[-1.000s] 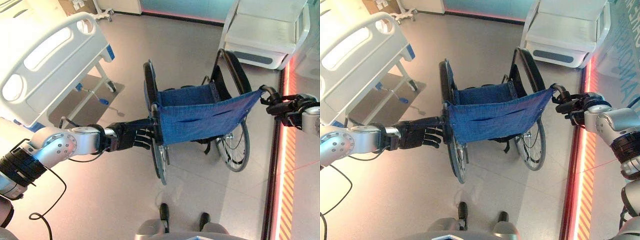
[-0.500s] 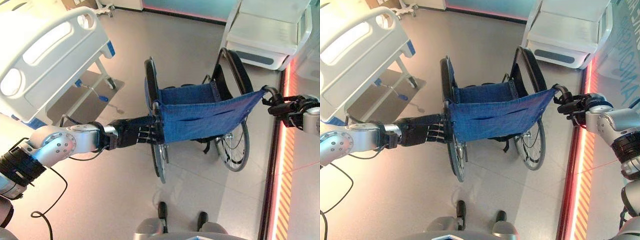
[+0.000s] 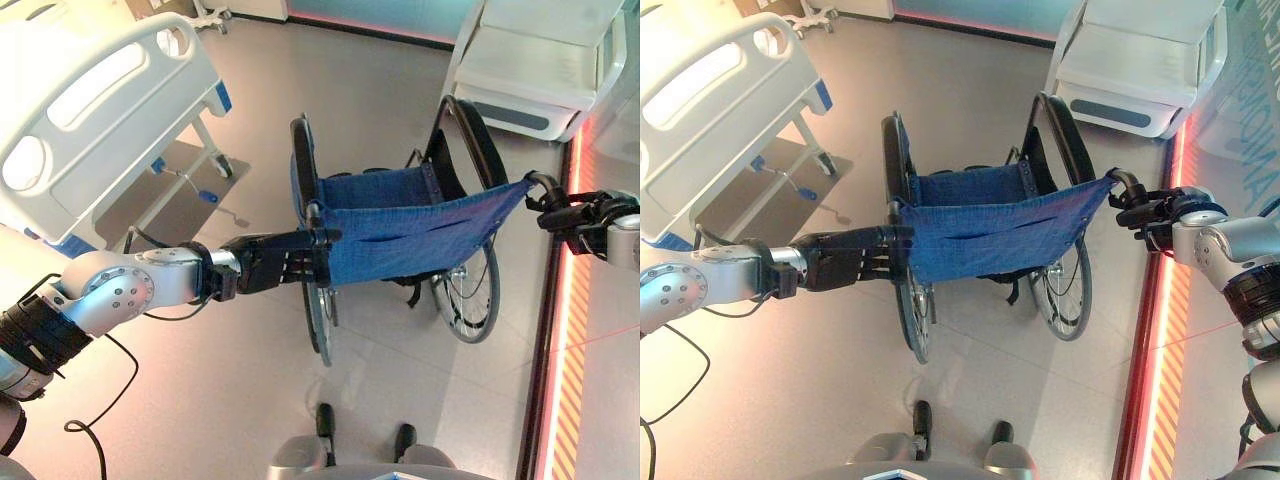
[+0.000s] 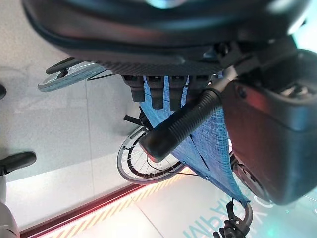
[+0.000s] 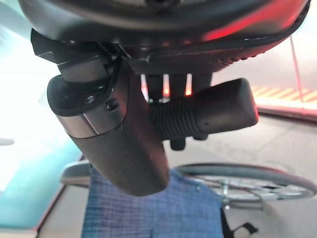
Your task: Push the wheelchair next to the bed
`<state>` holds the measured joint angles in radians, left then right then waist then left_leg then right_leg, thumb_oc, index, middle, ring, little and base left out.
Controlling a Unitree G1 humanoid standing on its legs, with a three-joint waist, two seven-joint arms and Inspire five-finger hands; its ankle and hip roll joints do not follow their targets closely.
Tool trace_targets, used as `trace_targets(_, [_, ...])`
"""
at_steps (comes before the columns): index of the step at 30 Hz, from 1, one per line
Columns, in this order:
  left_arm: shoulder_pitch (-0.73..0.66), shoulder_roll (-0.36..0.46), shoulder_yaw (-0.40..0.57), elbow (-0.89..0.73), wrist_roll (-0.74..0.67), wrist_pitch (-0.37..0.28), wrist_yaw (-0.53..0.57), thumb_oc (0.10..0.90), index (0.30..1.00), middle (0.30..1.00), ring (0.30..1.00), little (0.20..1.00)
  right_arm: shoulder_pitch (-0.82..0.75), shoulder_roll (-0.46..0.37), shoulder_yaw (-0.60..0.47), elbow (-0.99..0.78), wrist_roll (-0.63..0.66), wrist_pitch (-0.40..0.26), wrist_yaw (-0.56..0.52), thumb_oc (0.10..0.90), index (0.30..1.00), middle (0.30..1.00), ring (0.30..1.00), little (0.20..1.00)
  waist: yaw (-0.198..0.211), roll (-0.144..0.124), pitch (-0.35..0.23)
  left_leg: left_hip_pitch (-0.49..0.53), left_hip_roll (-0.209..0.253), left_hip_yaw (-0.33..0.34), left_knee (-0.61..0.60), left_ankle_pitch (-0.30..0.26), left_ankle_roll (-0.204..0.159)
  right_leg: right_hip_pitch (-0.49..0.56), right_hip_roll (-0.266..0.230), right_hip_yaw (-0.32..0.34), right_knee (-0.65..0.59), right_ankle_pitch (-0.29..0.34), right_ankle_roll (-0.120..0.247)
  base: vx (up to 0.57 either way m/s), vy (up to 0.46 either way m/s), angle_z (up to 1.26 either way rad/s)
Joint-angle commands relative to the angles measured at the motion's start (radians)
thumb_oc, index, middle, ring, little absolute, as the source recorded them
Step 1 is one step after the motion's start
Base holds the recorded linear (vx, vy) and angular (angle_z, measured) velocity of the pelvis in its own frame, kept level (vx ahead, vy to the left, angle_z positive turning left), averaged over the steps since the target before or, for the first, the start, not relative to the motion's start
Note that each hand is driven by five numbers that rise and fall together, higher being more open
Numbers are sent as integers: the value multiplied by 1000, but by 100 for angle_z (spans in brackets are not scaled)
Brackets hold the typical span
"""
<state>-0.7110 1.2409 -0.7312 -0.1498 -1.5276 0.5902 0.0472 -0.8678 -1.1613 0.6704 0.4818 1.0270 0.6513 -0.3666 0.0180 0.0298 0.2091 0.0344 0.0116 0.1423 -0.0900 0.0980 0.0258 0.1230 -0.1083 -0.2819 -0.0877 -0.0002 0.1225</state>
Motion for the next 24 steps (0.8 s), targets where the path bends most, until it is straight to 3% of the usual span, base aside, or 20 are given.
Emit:
trace_targets(1, [-55,-1,200,-6,-63,-169,-57,800,900,900,900,900,-68,-19,-39,-32,-41,-43,24,400,300,300,300,300,16,3,-74,41,25,22,3,-62,-88,-19,-2,-21,5,36,5,0,0,0])
trace_targets(4, [-54,-7,188,-28,-110,-219,-56,800,900,900,900,900,-70,-15,-34,-32,-40,-45,23,400,300,300,300,300,16,4,-74,41,25,22,3,-62,-89,-19,-2,-20,6,36,5,0,0,0])
trace_targets(8, [-39,-43,205,-53,-193,-262,30,800,900,900,900,900,-59,1,-39,-27,-52,-48,22,400,300,300,300,300,16,2,-73,42,24,20,3,-62,-89,-18,-2,-18,7,36,4,0,0,0])
trace_targets(15, [-21,-100,237,-54,-256,-263,83,800,900,900,900,900,-69,14,-40,-20,-53,-35,13,400,300,300,300,300,14,-4,-66,40,24,16,3,-60,-88,-21,-1,-13,8,37,2,0,0,0])
trace_targets(16, [-24,-108,237,-57,-266,-276,76,767,851,851,851,851,-76,14,-35,-17,-49,-33,12,400,300,300,300,300,13,-6,-62,39,24,16,3,-60,-87,-23,-1,-12,8,38,2,0,0,0])
trace_targets(17, [-22,-115,239,-61,-271,-285,75,562,542,542,542,542,-76,15,-33,-17,-46,-34,10,400,300,300,300,300,13,-7,-61,38,24,15,3,-60,-87,-24,-1,-11,8,39,2,0,0,0])
trace_targets(18, [-21,-118,240,-64,-271,-291,77,439,359,359,359,359,-75,15,-34,-16,-47,-35,11,400,300,300,300,300,13,-8,-60,38,24,15,3,-60,-87,-25,-1,-10,9,39,2,0,0,0])
trace_targets(19, [-24,-123,241,-68,-273,-302,78,400,300,300,300,300,-79,15,-32,-17,-46,-32,10,400,300,300,300,300,12,-8,-59,38,24,17,3,-60,-87,-26,-1,-10,9,40,2,0,0,0])
trace_targets(24, [-6,-143,258,-98,-259,-345,91,400,300,300,300,300,-62,19,-51,-21,-51,-37,8,400,300,300,300,300,10,-11,-50,36,25,18,3,-59,-86,-30,0,-4,11,41,2,-4,-2,-1])
